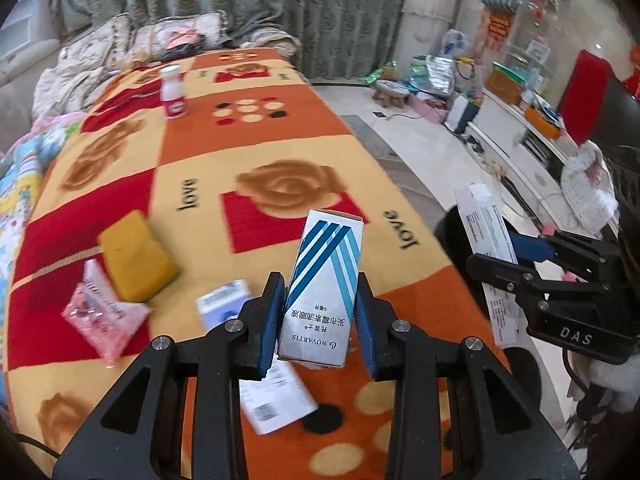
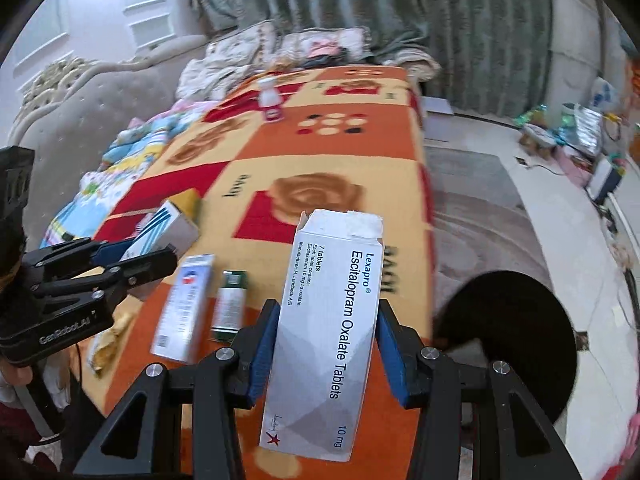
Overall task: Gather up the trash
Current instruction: 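Carry both medicine boxes over the black bin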
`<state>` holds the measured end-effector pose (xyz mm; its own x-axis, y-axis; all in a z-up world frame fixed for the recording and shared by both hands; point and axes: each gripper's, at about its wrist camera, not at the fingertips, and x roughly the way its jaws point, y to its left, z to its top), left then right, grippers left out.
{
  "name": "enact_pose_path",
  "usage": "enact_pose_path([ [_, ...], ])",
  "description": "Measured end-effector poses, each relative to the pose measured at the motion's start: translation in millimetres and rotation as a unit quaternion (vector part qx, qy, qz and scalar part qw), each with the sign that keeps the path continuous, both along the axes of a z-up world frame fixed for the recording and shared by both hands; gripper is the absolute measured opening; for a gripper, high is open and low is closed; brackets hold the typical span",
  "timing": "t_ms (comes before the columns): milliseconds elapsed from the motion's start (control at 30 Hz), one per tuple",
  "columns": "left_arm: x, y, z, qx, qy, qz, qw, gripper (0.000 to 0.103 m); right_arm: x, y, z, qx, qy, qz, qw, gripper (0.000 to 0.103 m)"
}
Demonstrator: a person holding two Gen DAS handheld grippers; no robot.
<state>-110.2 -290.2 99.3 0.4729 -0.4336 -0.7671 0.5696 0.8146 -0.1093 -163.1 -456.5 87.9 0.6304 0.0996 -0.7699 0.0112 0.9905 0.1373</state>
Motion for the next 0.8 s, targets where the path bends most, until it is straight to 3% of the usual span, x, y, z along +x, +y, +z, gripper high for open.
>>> enact_pose_path([
  [400, -15.4, -80.3, -8.2, 0.002, 0.014, -0.057, 0.9983, 0.032, -27.4, -74.4, -7.7, 0.004, 0.007, -0.074, 0.997, 0.046],
  [800, -16.5, -118.0, -15.7, 0.009, 0.018, -0.082, 0.9964, 0.032, -32.5, -114.7, -27.6, 0.009, 0.024, -0.113, 0.993, 0.046],
])
